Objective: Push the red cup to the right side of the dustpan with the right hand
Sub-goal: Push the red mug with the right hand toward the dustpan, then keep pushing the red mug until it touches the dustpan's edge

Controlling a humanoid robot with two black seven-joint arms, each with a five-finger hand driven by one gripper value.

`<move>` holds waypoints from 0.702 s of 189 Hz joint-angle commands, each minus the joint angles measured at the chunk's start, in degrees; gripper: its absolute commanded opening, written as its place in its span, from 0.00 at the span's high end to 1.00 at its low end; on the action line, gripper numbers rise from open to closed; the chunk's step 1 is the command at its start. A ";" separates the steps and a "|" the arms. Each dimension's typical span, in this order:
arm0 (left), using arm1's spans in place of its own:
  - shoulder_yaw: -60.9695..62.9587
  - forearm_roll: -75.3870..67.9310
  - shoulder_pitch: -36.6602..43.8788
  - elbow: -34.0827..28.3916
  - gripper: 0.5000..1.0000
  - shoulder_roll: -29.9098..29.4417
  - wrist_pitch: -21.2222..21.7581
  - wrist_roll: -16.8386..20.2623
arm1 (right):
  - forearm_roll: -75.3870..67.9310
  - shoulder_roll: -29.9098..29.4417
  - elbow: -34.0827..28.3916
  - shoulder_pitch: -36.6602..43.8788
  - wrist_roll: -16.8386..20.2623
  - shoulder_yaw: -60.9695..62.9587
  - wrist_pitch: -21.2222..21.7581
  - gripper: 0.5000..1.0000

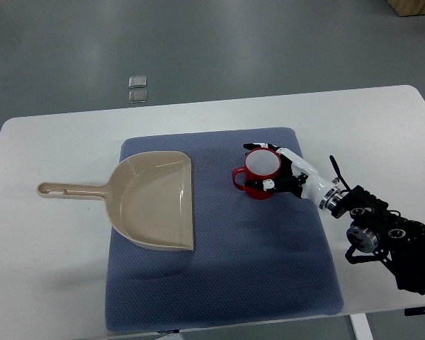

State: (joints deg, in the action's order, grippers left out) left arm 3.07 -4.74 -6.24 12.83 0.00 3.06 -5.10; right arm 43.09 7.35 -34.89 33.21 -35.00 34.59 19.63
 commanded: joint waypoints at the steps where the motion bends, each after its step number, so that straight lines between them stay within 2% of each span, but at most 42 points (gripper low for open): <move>1: 0.00 -0.01 0.00 0.00 0.00 0.00 0.01 0.00 | 0.07 -1.11 0.00 0.18 0.00 0.04 -0.38 0.14; 133: 0.09 -0.01 0.00 0.00 0.00 0.00 0.01 0.00 | 0.07 -5.41 -0.35 0.89 0.00 -2.42 -2.76 0.14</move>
State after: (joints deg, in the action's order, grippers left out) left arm 3.08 -4.74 -6.24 12.83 0.00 3.09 -5.10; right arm 43.16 2.33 -35.15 34.00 -35.00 32.22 17.01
